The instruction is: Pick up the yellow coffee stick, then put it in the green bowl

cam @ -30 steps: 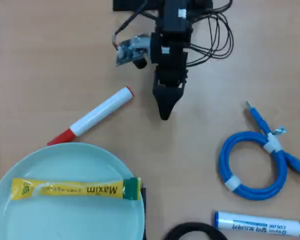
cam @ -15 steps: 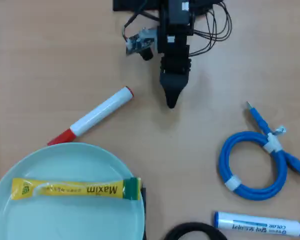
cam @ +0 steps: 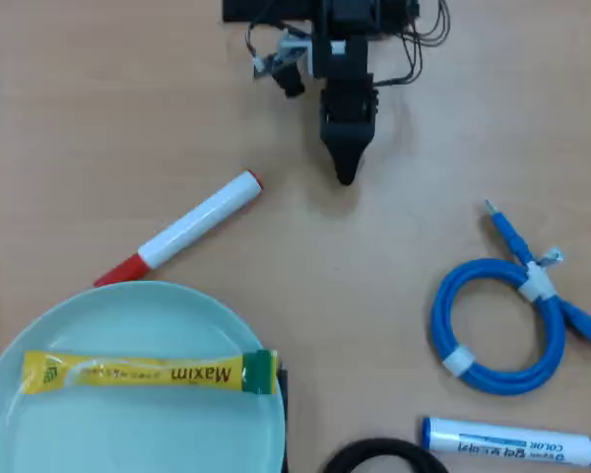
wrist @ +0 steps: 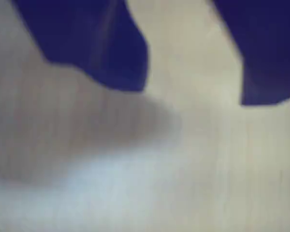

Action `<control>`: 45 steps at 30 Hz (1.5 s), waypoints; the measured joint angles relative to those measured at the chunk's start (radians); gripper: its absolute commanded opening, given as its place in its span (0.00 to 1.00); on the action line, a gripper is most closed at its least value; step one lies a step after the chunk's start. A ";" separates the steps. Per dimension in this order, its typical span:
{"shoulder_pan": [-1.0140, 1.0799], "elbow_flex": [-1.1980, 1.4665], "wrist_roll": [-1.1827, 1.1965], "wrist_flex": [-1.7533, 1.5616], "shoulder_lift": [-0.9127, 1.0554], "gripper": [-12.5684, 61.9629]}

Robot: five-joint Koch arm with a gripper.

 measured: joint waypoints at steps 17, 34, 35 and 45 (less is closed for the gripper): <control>0.025 0.189 0.002 -0.037 0.198 0.38; 0.037 0.189 0.002 -0.037 0.198 0.38; 0.037 0.189 0.002 -0.037 0.198 0.38; 0.037 0.189 0.002 -0.037 0.198 0.38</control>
